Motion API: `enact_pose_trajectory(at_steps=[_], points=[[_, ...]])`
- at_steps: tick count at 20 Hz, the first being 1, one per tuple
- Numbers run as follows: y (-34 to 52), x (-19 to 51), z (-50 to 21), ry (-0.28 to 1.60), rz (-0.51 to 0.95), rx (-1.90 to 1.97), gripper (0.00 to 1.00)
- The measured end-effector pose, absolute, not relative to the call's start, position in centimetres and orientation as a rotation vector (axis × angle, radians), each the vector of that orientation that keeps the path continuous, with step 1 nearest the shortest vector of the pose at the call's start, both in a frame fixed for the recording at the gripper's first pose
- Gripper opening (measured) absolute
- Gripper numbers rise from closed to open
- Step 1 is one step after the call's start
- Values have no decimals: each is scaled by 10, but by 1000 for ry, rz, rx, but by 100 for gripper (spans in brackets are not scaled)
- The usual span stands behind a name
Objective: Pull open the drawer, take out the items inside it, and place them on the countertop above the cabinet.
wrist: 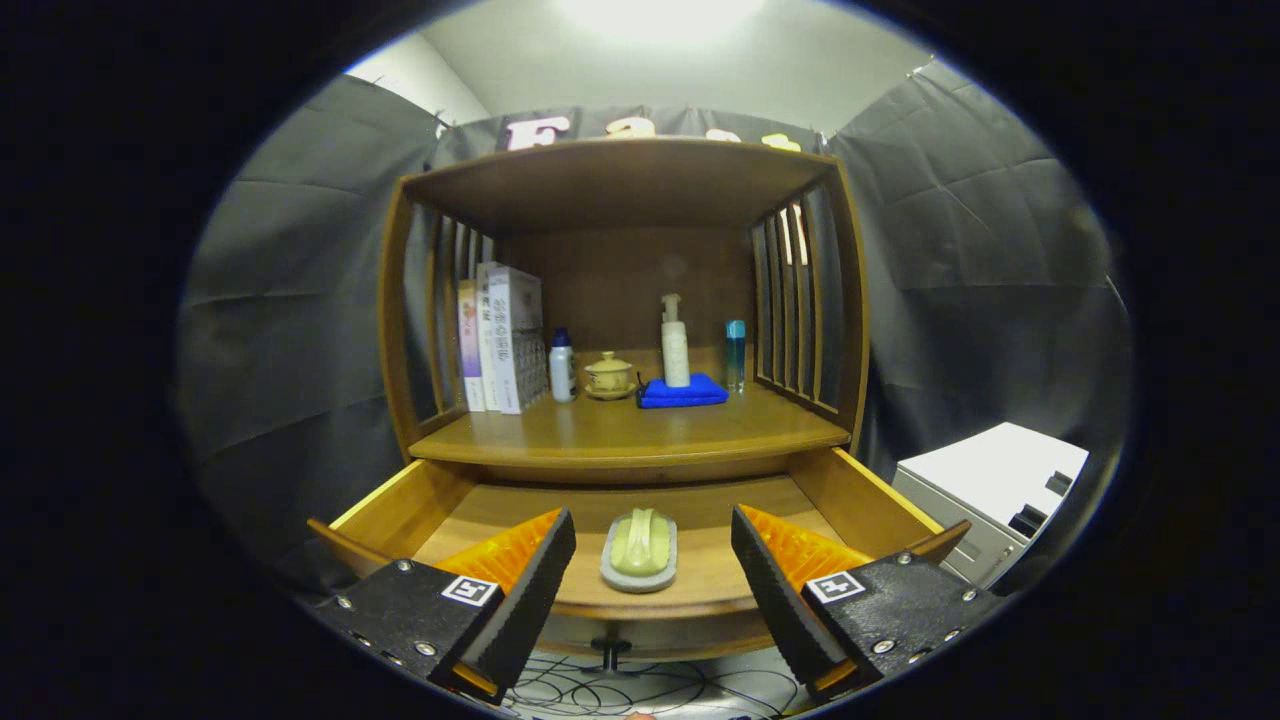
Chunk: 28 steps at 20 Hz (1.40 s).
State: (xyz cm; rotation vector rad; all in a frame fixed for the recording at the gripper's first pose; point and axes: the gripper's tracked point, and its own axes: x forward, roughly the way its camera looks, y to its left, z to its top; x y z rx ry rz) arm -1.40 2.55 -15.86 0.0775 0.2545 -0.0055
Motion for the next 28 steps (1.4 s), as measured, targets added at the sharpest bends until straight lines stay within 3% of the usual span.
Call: enact_pose_trajectory(at_steps=[8,14,18,24,28], points=[[47,60,-236,635,-64,72,96],[47,72,-268,767,-74,-4,83],[44,77,-288,832,-65,-11,66],[47,82,-299,852,-37,-94,27],[51,76,-298,824,-35,-108,18]])
